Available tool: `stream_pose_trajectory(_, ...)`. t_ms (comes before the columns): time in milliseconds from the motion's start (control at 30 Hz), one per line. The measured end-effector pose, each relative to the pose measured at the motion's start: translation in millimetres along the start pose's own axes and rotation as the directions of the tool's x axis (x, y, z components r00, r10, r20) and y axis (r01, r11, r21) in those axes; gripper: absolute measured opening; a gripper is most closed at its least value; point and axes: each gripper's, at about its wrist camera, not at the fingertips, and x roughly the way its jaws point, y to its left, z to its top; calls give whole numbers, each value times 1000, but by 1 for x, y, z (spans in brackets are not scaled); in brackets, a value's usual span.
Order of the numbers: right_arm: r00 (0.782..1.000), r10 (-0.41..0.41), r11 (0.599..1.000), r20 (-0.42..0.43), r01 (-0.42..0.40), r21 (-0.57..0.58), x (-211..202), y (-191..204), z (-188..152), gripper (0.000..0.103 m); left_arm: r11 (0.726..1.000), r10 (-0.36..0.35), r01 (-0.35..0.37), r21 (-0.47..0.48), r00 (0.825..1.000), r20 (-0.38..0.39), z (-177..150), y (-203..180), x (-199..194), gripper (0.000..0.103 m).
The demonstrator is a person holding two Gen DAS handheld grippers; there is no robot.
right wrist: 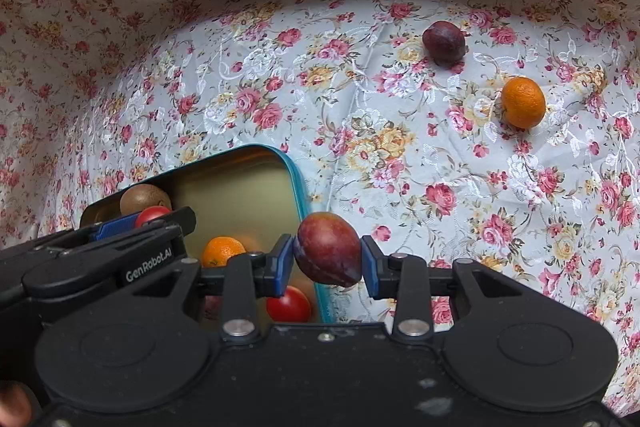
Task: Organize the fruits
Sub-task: 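Carry the tomato and plum over the gold tray with both tools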
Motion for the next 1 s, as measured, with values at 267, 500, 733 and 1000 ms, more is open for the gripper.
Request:
stream_pose_trajectory(267,1000,1,1000,2,-1,-27,4,14,2,38,1000,-20,20,-25,1000,-18,0,19,0,46)
stream_pose_trajectory(500,1000,-31,997,1,31,-68,13,29,4,38,997,14,-16,-69,999,-35,0,51,1,46)
stream_pose_trajectory(733,999,-45,994,-4,44,-101,23,48,5,38,988,30,-40,-151,997,-69,-2,86,7,46)
stream_pose_trajectory(1000,997,-76,988,-10,74,-135,36,65,6,38,980,27,-48,-192,994,-110,-5,107,17,46)
